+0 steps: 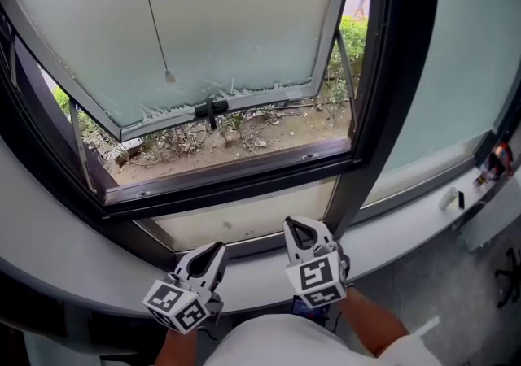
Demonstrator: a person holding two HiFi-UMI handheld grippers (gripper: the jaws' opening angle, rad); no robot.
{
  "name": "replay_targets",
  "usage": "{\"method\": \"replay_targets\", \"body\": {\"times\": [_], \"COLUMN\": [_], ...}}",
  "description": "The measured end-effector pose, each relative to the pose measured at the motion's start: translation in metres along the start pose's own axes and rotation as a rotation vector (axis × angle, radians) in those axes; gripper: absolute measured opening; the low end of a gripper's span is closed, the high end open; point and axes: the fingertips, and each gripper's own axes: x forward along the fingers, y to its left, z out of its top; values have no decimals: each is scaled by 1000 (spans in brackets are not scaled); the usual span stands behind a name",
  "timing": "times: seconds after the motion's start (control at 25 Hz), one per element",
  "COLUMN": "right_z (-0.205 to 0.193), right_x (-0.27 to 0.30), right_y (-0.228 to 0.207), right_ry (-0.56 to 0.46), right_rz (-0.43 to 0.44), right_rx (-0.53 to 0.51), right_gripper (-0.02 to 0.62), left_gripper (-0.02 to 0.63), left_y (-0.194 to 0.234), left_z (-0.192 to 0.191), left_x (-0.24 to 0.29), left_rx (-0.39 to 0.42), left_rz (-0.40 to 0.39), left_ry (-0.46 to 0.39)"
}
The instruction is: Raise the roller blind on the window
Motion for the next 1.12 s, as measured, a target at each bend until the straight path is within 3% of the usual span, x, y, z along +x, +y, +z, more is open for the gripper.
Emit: {"method": "replay_targets", "body": {"times": [1.12], "right_z": [-24], "right_x": [7], "right_y": [21], "right_ry": [55], "right_rz": [92], "right_rx": [3], "right_gripper": [21], "left_gripper": [43], "left_y": [-3], "left_z": [-17], "left_x": [2], "left_rx": [-3], "left_rz": [-1], "left_ry": [46]}}
